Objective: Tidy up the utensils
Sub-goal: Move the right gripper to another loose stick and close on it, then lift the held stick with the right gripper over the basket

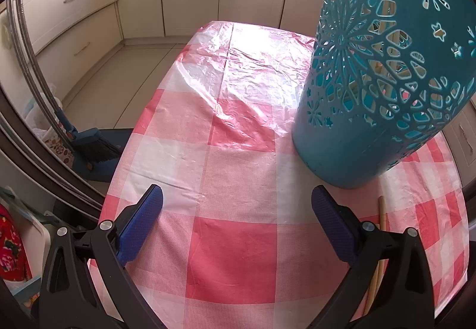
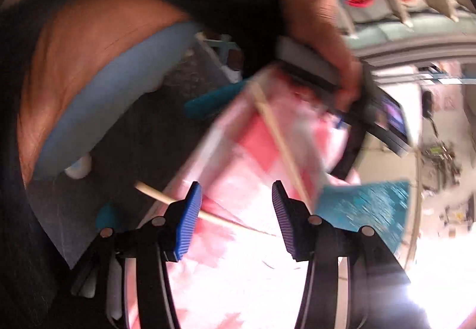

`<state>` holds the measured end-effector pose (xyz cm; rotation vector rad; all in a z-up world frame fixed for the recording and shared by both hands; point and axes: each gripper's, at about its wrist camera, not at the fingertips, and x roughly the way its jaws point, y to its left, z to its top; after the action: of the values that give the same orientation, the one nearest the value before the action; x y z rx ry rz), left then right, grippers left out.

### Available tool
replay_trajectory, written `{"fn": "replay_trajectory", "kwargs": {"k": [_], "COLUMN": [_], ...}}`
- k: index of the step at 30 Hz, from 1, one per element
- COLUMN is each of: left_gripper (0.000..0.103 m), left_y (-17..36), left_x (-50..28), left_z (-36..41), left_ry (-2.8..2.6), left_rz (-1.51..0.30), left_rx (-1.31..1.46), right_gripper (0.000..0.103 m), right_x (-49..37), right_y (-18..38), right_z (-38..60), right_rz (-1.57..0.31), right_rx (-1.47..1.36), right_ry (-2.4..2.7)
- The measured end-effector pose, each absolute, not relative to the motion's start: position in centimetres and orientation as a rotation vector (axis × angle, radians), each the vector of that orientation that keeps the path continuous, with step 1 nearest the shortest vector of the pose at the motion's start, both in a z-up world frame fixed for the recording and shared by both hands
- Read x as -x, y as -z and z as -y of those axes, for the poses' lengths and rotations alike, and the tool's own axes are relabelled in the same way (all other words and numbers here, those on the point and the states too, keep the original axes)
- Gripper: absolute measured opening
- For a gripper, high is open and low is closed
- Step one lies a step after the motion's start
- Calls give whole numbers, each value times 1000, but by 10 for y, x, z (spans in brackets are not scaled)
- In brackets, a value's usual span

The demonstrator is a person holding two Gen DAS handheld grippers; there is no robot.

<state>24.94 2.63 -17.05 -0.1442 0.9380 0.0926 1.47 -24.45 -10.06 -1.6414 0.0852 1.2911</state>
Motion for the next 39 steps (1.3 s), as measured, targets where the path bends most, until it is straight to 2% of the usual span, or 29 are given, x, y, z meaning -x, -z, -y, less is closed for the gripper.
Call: {"fn": "replay_trajectory", "kwargs": {"k": [6,14,16,18,20,31,36,39], "left_gripper": [95,95,95,95,95,95,95,95], "left_y": [171,171,171,171,171,171,171,171], "left_x": [-249,-249,-249,-249,-249,-249,-249,-249], "left_z": [-26,-26,-26,-26,-27,-27,-28,-29], "left_ry": [-94,-93,-93,-94,-93,-91,-88,-86], "left_rz": [-939,-938,-938,-938,-938,-936,-932,-931], "left_rx": [141,144,145,144,145,150,158,162], "right_gripper": [47,47,38,23,18,15,6,6], "right_x": [-11,11,11,8,9,14,9,1], "right_y": [103,130,134,134,132,147,134,117], "right_z": [275,265,260,254,253,226,219,210], "right_rz": [-138,-34,-37,-71,-98,-68,-89,-142], "right_rx": [1731,1686,1664,1642,1612,1579,1518,1436], "right_ry": [-1278,-1350,-1362,-1371,-1371,-1381,-1362,-1327]}}
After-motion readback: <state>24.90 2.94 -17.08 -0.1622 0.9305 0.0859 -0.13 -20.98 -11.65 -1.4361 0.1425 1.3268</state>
